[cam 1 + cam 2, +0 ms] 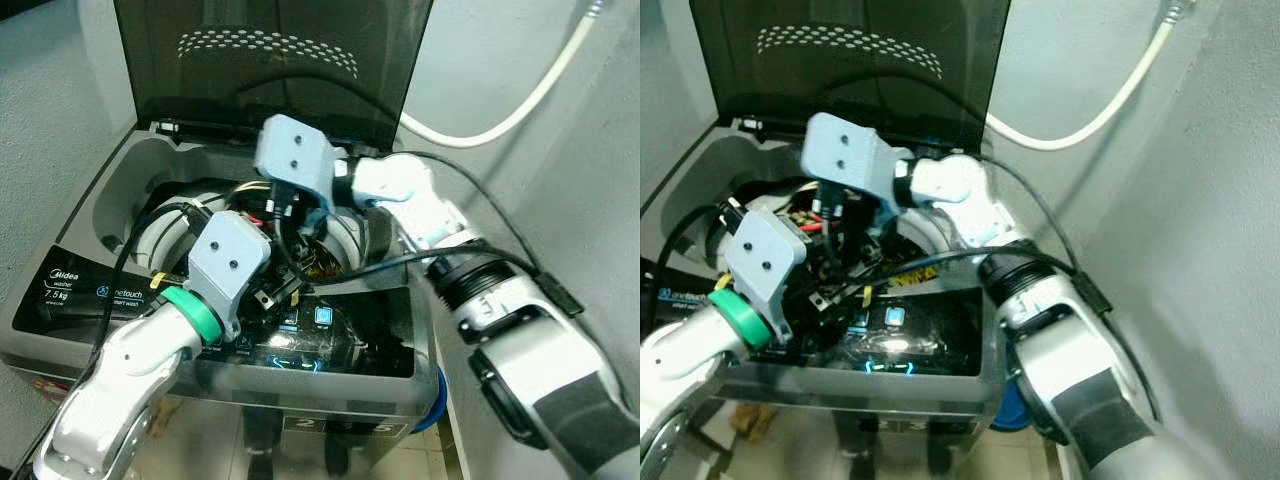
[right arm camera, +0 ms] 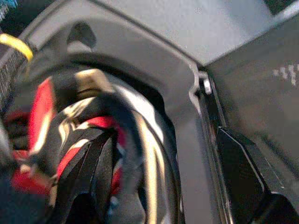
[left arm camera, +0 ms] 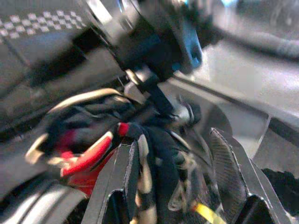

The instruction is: Clothes washing

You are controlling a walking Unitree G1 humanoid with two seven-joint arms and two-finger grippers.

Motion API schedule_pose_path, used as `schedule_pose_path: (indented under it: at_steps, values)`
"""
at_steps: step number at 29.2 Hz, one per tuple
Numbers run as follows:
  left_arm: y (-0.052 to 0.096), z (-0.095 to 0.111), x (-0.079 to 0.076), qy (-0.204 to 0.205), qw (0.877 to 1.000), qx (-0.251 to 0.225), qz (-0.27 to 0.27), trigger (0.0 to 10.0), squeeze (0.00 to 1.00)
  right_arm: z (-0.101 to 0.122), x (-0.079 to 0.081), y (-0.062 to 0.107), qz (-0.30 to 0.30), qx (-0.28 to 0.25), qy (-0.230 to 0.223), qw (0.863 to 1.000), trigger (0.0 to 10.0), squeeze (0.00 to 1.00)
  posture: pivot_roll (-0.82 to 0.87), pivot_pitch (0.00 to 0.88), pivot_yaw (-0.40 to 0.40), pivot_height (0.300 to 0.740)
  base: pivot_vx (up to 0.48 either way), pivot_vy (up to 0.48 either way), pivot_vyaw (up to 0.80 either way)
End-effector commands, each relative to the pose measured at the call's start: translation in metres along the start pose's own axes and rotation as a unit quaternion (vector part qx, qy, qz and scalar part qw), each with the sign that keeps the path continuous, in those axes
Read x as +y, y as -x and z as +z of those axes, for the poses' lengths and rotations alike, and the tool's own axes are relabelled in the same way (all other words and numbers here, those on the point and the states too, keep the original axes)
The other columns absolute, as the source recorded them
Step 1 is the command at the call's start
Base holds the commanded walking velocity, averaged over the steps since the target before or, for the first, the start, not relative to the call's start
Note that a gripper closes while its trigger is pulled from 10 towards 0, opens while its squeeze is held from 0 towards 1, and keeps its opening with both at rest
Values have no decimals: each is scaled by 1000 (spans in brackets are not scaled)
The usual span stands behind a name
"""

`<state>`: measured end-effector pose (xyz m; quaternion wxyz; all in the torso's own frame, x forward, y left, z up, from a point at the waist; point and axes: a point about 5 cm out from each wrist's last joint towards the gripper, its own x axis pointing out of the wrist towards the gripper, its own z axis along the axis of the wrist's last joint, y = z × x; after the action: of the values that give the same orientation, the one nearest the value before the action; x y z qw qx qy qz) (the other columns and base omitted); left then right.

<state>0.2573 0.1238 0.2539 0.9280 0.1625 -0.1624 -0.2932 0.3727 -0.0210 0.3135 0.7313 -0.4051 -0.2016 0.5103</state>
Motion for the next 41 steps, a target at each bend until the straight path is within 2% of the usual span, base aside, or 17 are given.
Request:
schedule_pose_path:
  at_steps: [1, 10, 11, 14, 20, 23, 25, 26, 31, 32, 35, 36, 37, 38, 39, 40, 41]
  values:
    - [1, 8, 2, -9, 1000, -15, -1, 10000, 0, 0, -1, 1, 9, 4, 8, 1000, 10000, 0, 141, 55, 7, 740, 0, 0, 0]
    - [3, 12, 14, -15, 1000, -11, 9, 10000, 0, -6, -5, 23, 16, -21, -30, 999, 10000, 0, 162, 58, 20, 740, 0, 0, 0]
    - [5, 12, 18, -15, 1000, -8, 16, 10000, 0, -20, 22, 27, 129, 19, 27, 991, 10000, 0, 160, 54, 14, 740, 0, 0, 0]
    - [4, 10, 17, -7, 1000, -7, 18, 10000, 0, -25, 32, 23, 165, 37, 53, 984, 10000, 0, 166, 48, 7, 740, 0, 0, 0]
    - [5, 1, 38, 13, 995, 4, 97, 10000, 0, 1, 11, 25, 142, -61, -21, 988, 10000, 0, 180, 34, -1, 740, 0, 0, 0]
    - [15, -16, 82, -6, 973, 61, 223, 10000, 0, 10, -1, 41, 145, -112, -57, 981, 10000, 0, 180, 40, -3, 740, 0, 0, 0]
    - [20, -17, 95, -17, 965, 67, 252, 10000, 0, 12, -4, 44, 142, -120, -63, 981, 10000, 0, 178, 45, -7, 740, 0, 0, 0]
    - [25, -7, 109, -30, 958, 47, 281, 10000, 0, 11, -11, 52, 117, -123, -62, 984, 10000, 0, 181, 38, -2, 740, 0, 0, 0]
    - [24, 10, 109, -34, 961, 5, 275, 10000, 0, 4, -34, 62, -36, -149, -111, 982, 10000, 0, 180, 48, -10, 740, 0, 0, 0]
    - [21, 16, 106, -34, 962, -9, 269, 10000, 0, -1, -43, 64, -116, -156, -147, 970, 10000, 0, 185, 50, -16, 740, 0, 0, 0]
    - [12, 29, 95, -19, 964, -49, 262, 10000, 0, -26, -52, 73, -340, -142, -258, 893, 10000, 0, 197, 31, -17, 740, 0, 0, 0]
    - [11, 31, 94, -15, 963, -54, 264, 10000, 0, -29, -51, 77, -374, -144, -269, 876, 10000, 0, 197, 31, -17, 740, 0, 0, 0]
    - [11, 31, 94, -15, 963, -54, 264, 10000, 0, -29, -51, 77, -374, -144, -269, 876, 10000, 0, 197, 31, -17, 740, 0, 0, 0]
    - [8, 32, 94, -8, 960, -61, 273, 10000, 0, -32, -47, 82, -421, -144, -269, 854, 10000, 0, 197, 23, -15, 740, 0, 0, 0]
    - [8, 32, 94, -8, 960, -61, 273, 10000, 0, -32, -47, 82, -421, -144, -269, 854, 10000, 0, 197, 23, -15, 740, 0, 0, 0]
    - [4, 32, 94, 6, 956, -70, 284, 10000, 0, -37, -37, 89, -475, -137, -273, 825, 10000, 0, 196, 27, -18, 740, 0, 0, 0]
    - [4, 32, 94, 6, 956, -70, 284, 10000, 0, -37, -37, 89, -475, -137, -273, 825, 10000, 0, 196, 27, -18, 740, 0, 0, 0]
